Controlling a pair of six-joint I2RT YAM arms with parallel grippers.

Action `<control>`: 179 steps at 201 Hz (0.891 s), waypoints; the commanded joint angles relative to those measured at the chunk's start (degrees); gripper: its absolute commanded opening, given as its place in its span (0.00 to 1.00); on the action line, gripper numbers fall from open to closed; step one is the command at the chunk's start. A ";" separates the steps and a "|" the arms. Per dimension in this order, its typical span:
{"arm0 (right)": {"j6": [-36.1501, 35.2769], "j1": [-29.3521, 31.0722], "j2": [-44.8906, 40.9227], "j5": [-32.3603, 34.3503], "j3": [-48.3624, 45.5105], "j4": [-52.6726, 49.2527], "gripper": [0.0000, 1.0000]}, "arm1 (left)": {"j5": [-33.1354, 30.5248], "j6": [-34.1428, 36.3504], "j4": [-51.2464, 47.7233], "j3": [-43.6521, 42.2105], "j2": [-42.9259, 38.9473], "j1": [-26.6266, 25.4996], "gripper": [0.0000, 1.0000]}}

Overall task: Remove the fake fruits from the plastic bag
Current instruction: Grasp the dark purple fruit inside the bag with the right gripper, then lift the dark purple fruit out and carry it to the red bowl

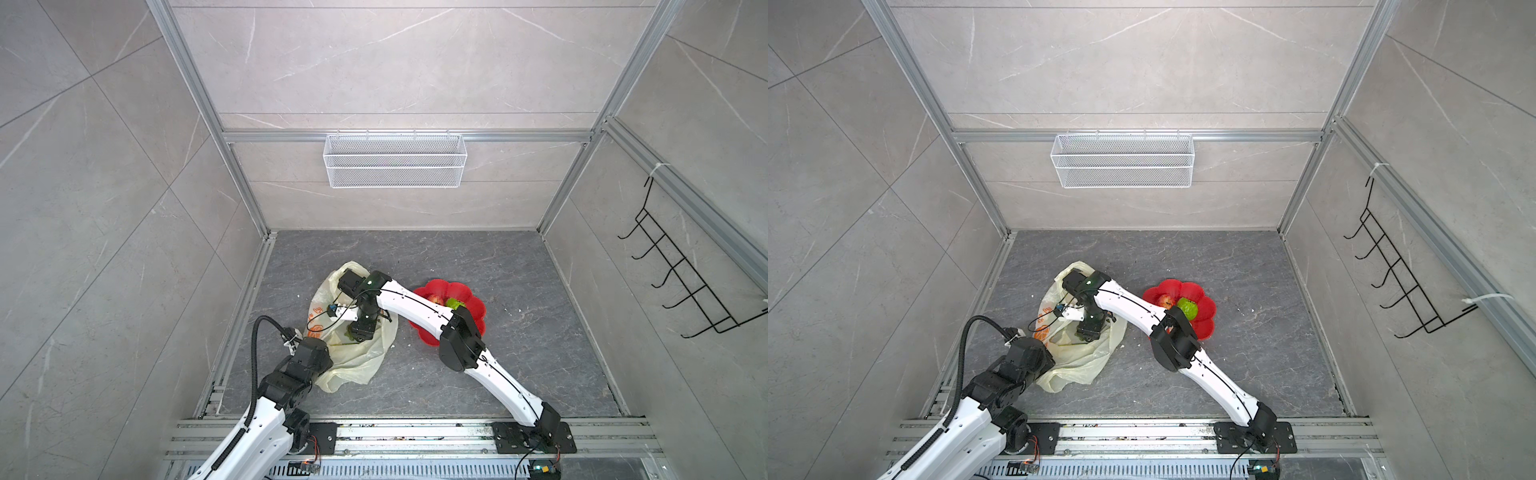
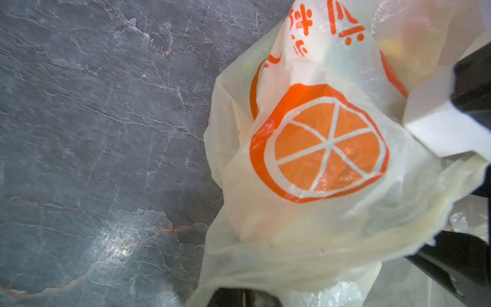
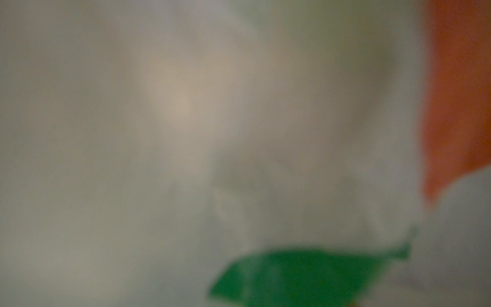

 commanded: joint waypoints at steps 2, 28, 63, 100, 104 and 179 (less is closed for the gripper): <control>-0.10 0.52 1.50 -2.00 1.82 -2.29 0.66 | 0.08 0.87 0.82 0.28 0.26 0.23 0.00; -0.12 0.87 1.26 -2.07 2.68 -1.53 0.67 | 0.04 0.97 1.13 0.25 0.37 0.23 0.00; -0.70 1.25 3.54 -0.64 5.91 -2.44 0.70 | 0.13 1.04 1.21 0.33 0.66 0.21 0.00; -0.90 1.31 4.94 0.14 7.48 -3.17 0.72 | 0.17 1.05 1.19 0.28 0.52 0.23 0.00; -0.90 1.28 4.93 0.25 7.48 -3.20 0.73 | 0.09 1.05 1.19 0.29 0.48 0.23 0.00; 0.96 1.24 0.30 -3.80 4.68 -1.76 0.59 | 0.14 1.02 1.21 0.28 0.57 0.23 0.00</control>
